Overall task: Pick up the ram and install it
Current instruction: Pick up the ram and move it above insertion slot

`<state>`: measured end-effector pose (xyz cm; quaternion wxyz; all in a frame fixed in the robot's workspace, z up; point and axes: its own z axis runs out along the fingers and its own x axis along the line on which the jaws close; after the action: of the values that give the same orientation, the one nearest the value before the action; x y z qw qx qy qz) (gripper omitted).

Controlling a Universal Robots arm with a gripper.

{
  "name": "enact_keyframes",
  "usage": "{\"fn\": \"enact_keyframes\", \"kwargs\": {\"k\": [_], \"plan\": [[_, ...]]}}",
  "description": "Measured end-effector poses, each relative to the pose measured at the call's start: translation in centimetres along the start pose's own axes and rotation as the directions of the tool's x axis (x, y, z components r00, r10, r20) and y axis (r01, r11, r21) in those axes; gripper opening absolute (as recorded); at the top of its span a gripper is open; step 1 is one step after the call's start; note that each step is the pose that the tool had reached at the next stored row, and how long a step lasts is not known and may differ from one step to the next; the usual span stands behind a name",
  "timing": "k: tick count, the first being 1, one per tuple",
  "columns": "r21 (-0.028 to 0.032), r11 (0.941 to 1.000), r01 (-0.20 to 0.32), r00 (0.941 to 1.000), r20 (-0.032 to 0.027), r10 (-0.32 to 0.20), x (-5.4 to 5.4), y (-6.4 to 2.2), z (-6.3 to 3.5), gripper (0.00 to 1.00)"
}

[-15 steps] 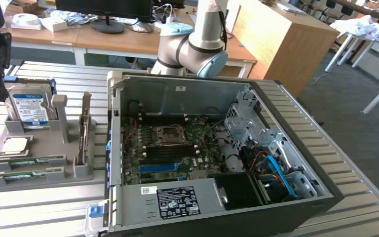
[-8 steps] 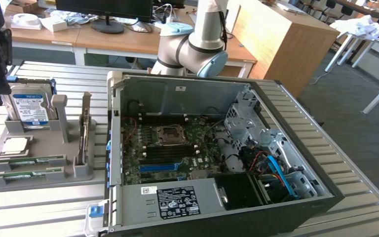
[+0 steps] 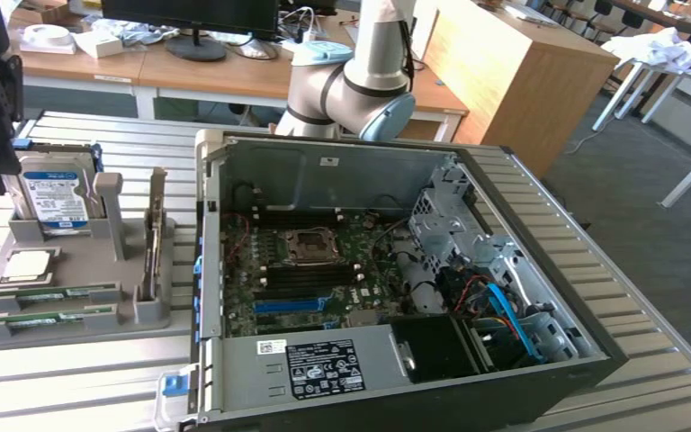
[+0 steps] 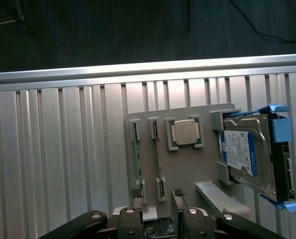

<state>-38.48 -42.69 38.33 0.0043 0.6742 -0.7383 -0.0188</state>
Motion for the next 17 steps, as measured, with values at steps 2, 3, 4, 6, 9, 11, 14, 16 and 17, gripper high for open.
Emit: {"fn": "enact_keyframes", "kwargs": {"k": [2,3,4,6,9,11,14,16,17], "plan": [[-0.0001,1.0,0.0,1.0,0.0,0.0,0.0,0.0,0.19,0.36],[-0.0001,1.0,0.001,1.0,0.0,-0.001,0.0,-0.01,0.28,0.36],[-0.0001,1.0,0.001,1.0,0.0,-0.001,0.0,-0.01,0.39,0.36],[-0.0001,1.0,0.001,1.0,0.0,-0.001,0.0,-0.02,0.6,0.36],[-0.0001,1.0,0.002,1.0,-0.0001,-0.002,0.0,-0.03,0.95,0.36],[-0.0001,1.0,0.003,1.0,-0.0001,-0.003,0.0,-0.04,1.2,0.36],[-0.0002,1.0,0.004,1.0,-0.0002,-0.004,0.0,-0.05,1.5,0.36],[-0.0002,1.0,0.004,1.0,-0.0001,-0.004,0.0,-0.06,1.69,0.36],[-0.0002,1.0,0.004,1.0,-0.0002,-0.004,0.0,-0.06,1.77,0.36]]}}
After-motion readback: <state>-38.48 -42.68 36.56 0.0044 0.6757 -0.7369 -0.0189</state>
